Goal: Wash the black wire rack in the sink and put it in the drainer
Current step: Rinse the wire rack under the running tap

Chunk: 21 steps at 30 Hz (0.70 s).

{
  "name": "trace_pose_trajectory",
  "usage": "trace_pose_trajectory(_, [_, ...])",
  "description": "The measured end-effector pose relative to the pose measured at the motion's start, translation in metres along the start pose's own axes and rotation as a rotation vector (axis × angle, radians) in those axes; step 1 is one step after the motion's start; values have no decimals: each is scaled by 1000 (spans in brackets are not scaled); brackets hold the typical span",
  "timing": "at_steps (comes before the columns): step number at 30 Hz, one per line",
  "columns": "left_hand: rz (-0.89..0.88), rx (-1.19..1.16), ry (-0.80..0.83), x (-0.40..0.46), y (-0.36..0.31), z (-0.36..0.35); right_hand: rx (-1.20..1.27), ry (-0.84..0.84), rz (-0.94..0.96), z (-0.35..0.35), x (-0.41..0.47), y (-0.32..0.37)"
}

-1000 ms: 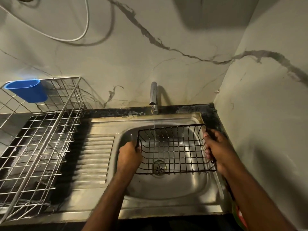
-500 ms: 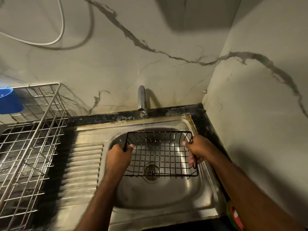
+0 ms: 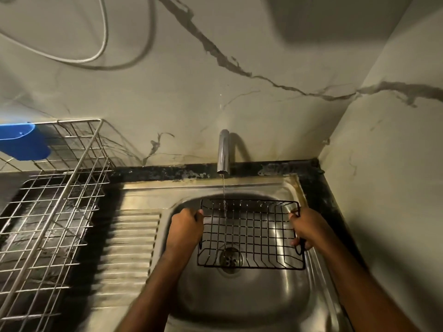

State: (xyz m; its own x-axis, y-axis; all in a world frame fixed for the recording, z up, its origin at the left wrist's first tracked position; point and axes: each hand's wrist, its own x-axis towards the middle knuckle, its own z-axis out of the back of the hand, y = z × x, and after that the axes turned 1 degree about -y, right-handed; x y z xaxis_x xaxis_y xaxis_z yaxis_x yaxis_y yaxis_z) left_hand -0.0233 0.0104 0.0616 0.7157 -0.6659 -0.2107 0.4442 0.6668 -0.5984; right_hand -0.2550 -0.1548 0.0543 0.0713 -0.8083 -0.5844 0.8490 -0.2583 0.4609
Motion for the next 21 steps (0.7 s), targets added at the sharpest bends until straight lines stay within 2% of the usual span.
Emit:
trace_pose_trajectory(5, [-69,30,56,20,-16,-1,87,57,-78,6,6,-8])
trace_pose_trajectory(10, [-131,76,62,22,-23,-14,128,29,-50,18,6,-18])
trace_pose_trajectory(15, [-187,-41,104,17,-31,-25,74,15,-38,28,1,-22])
trace_pose_trajectory(21, [-79,-386,195,22,-31,-30,97,-14,-17,28,-3,-24])
